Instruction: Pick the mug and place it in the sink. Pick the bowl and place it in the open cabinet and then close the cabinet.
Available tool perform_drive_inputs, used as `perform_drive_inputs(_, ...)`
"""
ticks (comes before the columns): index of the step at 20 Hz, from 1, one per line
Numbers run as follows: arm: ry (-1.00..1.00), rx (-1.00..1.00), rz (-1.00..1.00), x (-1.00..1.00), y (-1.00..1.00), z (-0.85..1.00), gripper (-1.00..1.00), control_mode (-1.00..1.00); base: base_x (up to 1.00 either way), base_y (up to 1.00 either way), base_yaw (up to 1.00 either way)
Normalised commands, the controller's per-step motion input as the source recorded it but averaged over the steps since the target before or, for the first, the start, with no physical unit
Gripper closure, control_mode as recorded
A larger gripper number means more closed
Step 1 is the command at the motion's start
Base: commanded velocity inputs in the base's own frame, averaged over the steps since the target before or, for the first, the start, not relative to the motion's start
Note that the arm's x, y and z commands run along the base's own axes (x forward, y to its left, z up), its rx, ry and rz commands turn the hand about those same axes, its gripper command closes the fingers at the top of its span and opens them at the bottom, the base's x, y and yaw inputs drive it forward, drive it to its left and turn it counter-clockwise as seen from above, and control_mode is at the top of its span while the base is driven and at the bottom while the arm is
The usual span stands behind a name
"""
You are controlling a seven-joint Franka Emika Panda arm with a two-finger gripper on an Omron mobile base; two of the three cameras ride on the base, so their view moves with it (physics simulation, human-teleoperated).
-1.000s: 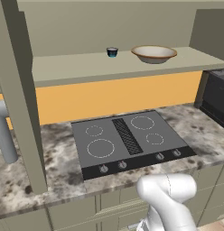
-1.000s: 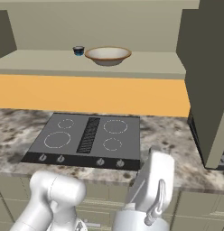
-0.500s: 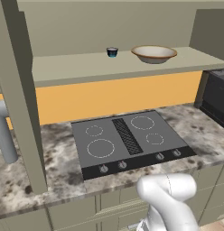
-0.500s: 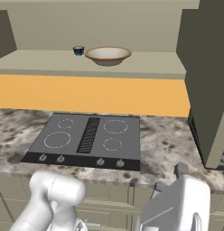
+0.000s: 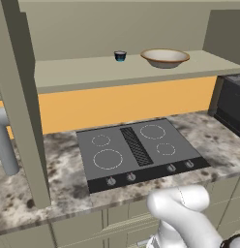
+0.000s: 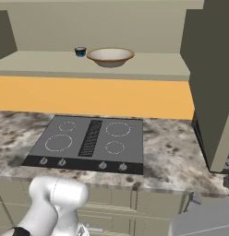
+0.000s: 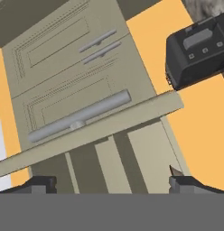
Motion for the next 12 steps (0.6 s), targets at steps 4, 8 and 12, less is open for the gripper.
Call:
perform_drive_inputs(4,0.01,0.01,0.0,0.0,-0.44,0.0,-1.0,-1.0,0.0,0.0,0.0)
perform_drive_inputs(8,0.01,0.0,0.0,0.1,-0.44,0.0,-1.0,-1.0,0.0,0.0,0.0)
perform_drive_inputs(12,0.0,0.0,0.0,0.4,-0.34,0.0,-1.0,-1.0,0.0,0.0,0.0)
